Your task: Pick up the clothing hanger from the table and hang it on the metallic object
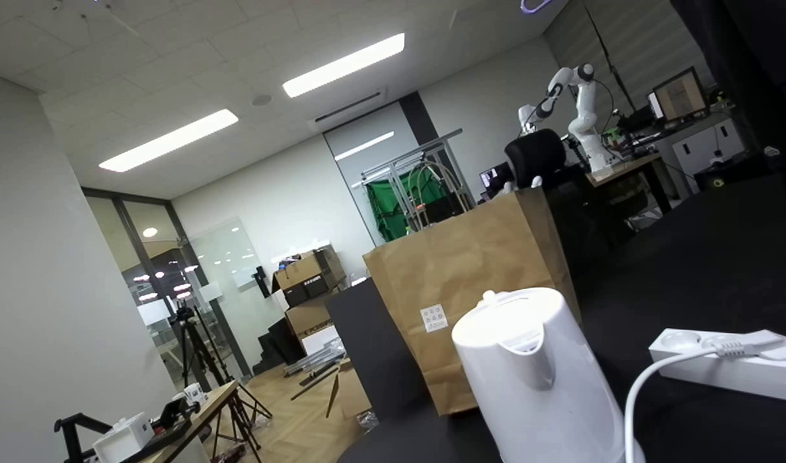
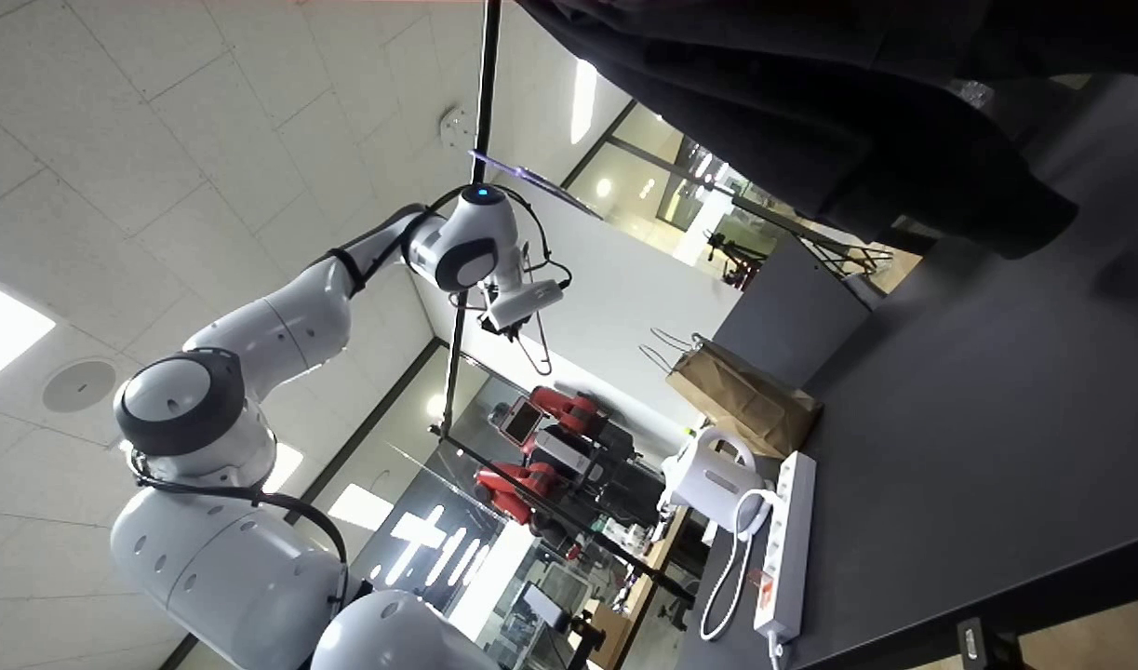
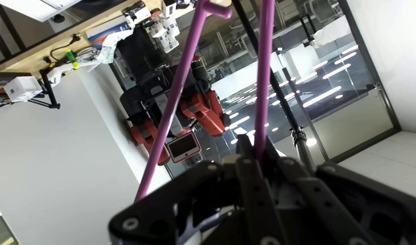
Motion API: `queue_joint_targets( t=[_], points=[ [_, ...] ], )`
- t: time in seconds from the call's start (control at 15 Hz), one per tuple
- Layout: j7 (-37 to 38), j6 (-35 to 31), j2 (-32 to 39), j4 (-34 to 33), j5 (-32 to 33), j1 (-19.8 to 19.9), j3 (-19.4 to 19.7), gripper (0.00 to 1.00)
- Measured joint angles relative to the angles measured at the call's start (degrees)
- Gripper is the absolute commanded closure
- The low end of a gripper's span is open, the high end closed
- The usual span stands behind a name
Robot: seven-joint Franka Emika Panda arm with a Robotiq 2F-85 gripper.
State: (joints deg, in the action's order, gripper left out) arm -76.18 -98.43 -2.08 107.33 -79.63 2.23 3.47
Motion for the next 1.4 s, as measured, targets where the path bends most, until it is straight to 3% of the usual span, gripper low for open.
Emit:
queue_joint_targets(
  t=[0.73,1.4],
  points=[
    [10.32,11.38,-1.57,-0.05,3.56,2.32,1.30,0.98],
    [16.06,13.39,-1.53,-0.05,7.22,3.07,1.75,0.98]
  ],
)
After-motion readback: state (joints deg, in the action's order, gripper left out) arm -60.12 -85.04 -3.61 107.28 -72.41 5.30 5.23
